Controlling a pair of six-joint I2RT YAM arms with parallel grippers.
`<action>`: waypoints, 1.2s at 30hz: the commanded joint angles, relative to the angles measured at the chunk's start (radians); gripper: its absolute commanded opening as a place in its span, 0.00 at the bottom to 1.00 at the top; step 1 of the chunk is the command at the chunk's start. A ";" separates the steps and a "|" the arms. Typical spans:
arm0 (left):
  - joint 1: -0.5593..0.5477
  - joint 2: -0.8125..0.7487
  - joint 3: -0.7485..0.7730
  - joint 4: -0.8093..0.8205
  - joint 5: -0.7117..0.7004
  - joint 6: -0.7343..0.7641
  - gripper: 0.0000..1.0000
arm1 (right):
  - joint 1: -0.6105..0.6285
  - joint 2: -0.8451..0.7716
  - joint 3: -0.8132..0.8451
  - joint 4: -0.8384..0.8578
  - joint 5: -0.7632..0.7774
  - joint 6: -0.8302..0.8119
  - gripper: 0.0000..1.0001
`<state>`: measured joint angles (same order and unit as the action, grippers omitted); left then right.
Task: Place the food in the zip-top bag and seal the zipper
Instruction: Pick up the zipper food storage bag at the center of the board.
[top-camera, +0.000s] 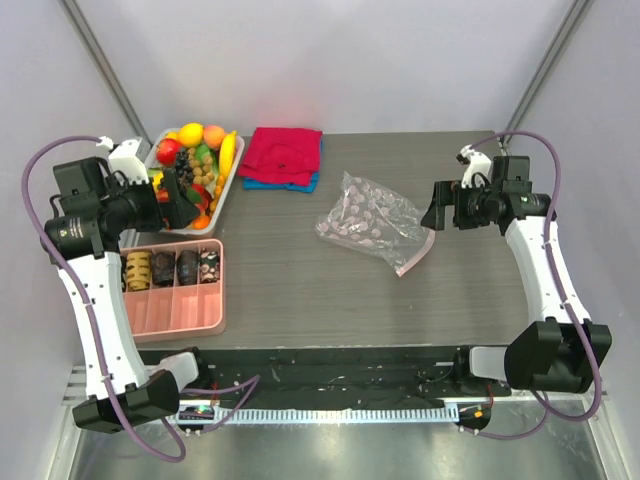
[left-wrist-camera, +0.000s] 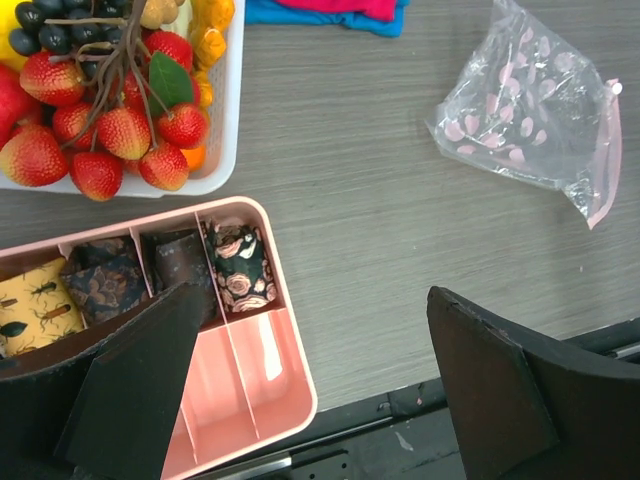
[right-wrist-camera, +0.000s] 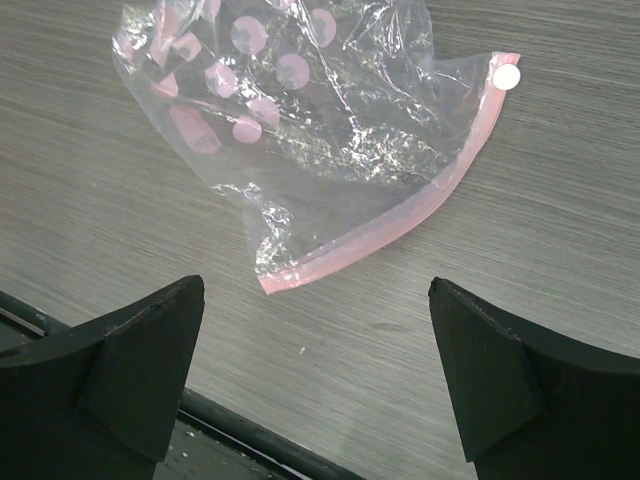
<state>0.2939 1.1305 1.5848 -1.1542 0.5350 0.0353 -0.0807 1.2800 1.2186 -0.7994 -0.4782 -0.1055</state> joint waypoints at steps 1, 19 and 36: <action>-0.001 -0.015 -0.016 -0.010 -0.026 0.057 1.00 | 0.016 0.024 0.010 -0.015 0.022 -0.103 1.00; -0.189 0.000 -0.083 -0.084 -0.049 0.276 1.00 | 0.237 0.554 0.392 -0.043 0.312 -0.418 1.00; -0.464 -0.001 -0.230 0.089 -0.067 0.180 1.00 | 0.199 0.719 0.438 -0.031 0.103 -0.225 0.07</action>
<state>-0.1509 1.1412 1.3788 -1.1851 0.4526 0.2901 0.1574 2.1071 1.6798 -0.8352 -0.1932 -0.4866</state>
